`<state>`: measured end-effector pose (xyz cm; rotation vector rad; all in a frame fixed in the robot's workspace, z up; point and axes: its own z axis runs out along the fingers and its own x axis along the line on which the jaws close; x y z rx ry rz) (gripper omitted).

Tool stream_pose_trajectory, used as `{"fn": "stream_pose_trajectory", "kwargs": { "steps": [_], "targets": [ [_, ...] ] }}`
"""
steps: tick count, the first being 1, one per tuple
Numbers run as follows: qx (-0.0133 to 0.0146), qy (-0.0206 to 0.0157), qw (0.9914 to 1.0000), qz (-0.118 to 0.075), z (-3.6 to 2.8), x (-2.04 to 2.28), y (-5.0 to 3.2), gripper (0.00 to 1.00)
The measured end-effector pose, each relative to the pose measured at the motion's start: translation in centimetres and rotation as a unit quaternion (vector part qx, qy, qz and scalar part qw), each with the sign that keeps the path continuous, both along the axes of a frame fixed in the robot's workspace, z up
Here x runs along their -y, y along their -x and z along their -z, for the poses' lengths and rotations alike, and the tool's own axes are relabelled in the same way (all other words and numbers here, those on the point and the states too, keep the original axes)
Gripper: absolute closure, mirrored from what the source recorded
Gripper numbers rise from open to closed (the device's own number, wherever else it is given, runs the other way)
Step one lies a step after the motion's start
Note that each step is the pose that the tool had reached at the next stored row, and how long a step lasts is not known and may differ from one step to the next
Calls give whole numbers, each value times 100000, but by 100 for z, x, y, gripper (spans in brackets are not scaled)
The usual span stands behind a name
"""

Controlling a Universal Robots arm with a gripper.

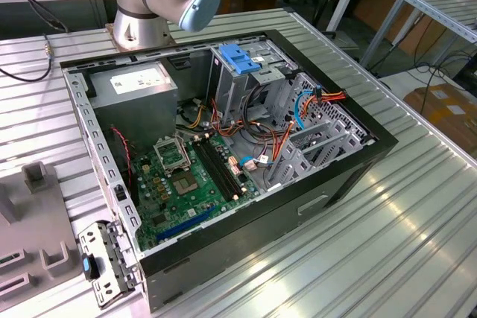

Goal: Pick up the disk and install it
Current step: 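Pick up the disk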

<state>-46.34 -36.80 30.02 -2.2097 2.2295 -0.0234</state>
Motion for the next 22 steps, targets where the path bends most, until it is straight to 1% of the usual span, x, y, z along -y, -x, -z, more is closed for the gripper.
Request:
{"fn": "stream_pose_trajectory", "kwargs": {
  "steps": [7,12,13,14,15,17,18,22],
  "targets": [
    [-3,-2,100000,21,22,0,-2,52],
    [-10,-168,100000,21,25,-1,-2,52],
    [-5,-175,100000,22,22,-1,-2,52],
    [-13,-184,100000,21,-2,-1,-2,52],
    [-12,-189,100000,28,-11,-1,-2,52],
    [-29,-182,99990,1405,9,-1,-5,52],
    [-20,-185,99990,1414,10,-1,-5,60],
    [-23,-185,99990,1427,10,-1,-5,60]
  ]
}}
